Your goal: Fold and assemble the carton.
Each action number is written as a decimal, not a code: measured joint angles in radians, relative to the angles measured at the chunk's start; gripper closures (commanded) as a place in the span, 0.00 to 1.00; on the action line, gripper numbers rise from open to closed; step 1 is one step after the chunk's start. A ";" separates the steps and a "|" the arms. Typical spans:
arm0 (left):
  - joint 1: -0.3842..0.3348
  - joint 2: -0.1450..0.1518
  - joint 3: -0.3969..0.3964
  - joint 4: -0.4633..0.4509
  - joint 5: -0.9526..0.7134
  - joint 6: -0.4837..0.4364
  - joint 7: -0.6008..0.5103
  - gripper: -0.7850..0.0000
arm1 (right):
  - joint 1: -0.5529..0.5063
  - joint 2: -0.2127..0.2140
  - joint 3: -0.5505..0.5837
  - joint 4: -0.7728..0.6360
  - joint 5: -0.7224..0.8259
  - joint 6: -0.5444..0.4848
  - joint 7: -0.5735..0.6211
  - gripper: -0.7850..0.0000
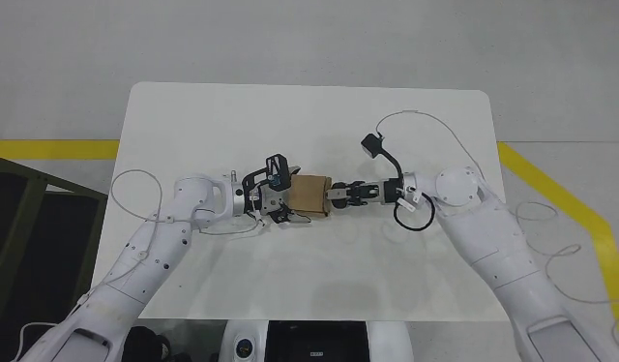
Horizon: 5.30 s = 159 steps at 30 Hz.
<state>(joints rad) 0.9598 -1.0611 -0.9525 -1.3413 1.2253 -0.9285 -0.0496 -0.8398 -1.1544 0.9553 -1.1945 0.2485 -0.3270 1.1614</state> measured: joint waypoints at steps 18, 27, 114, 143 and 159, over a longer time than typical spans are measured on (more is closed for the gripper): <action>0.005 -0.002 -0.005 -0.005 0.004 0.001 0.001 0.00 | 0.009 0.010 -0.001 -0.042 -0.107 0.094 0.003 0.78; 0.006 -0.003 -0.008 -0.006 0.004 -0.001 0.001 0.00 | 0.015 0.011 -0.010 -0.061 -0.135 0.120 -0.003 0.84; 0.052 0.015 -0.116 -0.031 -0.112 -0.073 0.002 0.00 | -0.039 0.033 0.054 -0.107 -0.099 0.016 -0.013 0.82; 0.100 0.090 -0.442 -0.182 -0.387 -0.012 -0.244 0.00 | 0.006 0.062 0.227 -0.121 -0.558 -0.469 -0.451 0.00; 0.105 0.104 -0.494 -0.220 -0.420 -0.001 -0.245 0.00 | 0.035 0.080 0.308 -0.113 -0.690 -0.435 -0.568 0.00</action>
<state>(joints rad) 1.0651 -0.9574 -1.4469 -1.5609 0.8055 -0.9296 -0.2949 -0.8050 -1.0747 1.2628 -1.3080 -0.4413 -0.7618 0.5938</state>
